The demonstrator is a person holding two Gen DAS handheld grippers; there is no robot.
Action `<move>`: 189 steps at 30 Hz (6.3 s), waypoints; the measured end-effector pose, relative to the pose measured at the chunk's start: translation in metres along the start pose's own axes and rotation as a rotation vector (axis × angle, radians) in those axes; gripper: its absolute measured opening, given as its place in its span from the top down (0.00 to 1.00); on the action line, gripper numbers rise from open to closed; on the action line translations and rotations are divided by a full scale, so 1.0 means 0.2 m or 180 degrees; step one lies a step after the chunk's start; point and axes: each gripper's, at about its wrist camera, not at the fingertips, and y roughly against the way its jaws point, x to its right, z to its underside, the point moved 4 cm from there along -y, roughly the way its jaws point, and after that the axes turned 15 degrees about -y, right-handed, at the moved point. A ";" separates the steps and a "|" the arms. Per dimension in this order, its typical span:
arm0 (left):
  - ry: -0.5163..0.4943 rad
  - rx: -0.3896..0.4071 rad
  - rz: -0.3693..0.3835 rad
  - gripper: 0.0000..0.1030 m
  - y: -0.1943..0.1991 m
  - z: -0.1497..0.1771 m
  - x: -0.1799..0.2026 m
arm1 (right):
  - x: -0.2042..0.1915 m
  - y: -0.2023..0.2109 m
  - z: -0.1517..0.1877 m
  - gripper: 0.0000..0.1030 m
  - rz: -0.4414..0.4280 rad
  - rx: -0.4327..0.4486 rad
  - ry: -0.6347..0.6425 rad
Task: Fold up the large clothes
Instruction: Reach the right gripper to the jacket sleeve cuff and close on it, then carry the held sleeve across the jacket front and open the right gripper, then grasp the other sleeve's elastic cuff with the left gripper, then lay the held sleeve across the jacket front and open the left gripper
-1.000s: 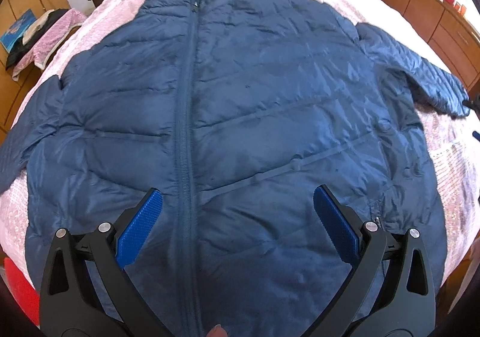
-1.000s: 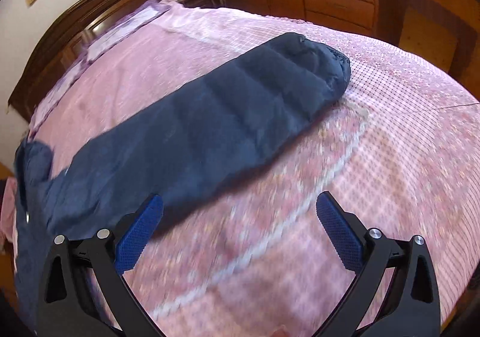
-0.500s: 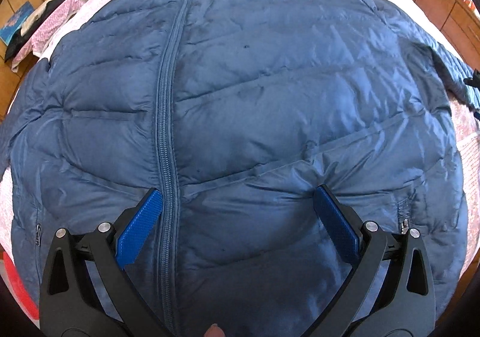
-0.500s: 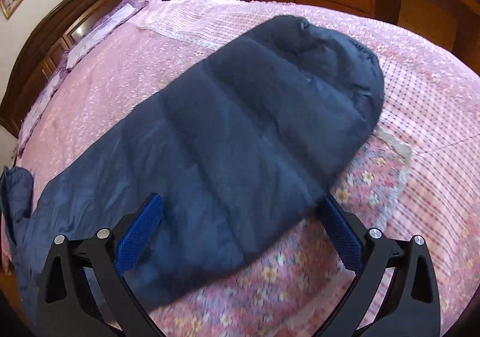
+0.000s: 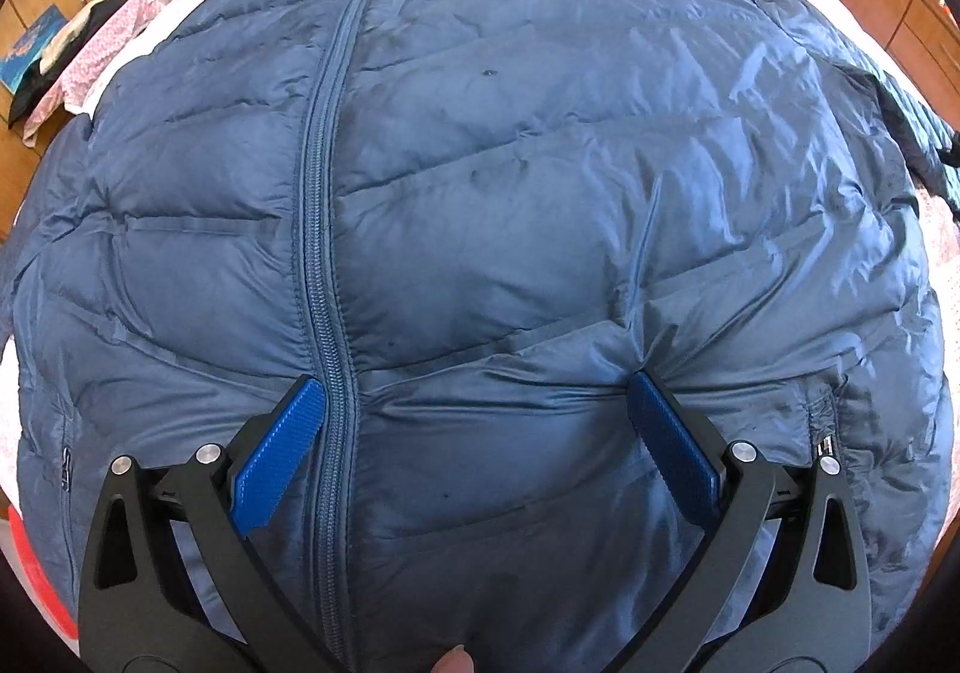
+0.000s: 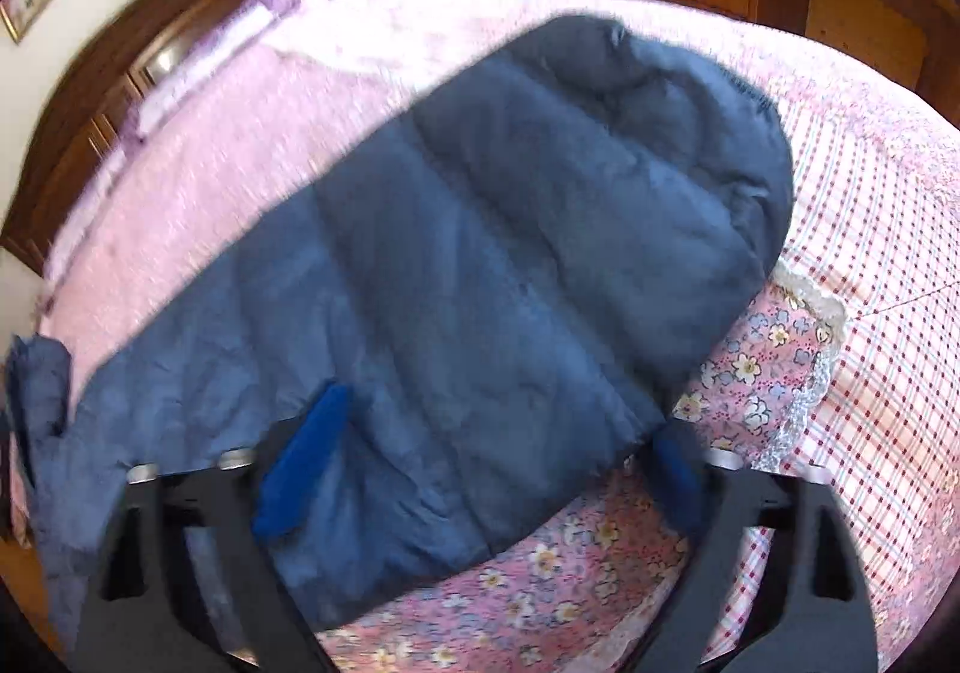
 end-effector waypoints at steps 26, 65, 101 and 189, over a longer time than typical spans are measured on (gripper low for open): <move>-0.0174 0.0165 0.0007 0.03 0.09 0.00 0.00 | -0.44 0.79 0.37 0.96 -0.1559 0.0330 0.0841; 0.0424 0.0219 -0.0135 0.03 0.30 0.41 -0.87 | -1.44 1.02 1.70 0.97 -0.2119 -0.0364 0.1945; 0.0791 0.0327 -0.0193 0.03 0.30 0.57 -1.25 | -1.79 0.77 2.60 0.36 -0.1906 -0.1220 0.2582; 0.0860 0.0754 -0.0128 0.84 -0.07 -0.15 -1.47 | -1.07 0.59 1.59 0.18 -0.0822 -0.0590 0.1966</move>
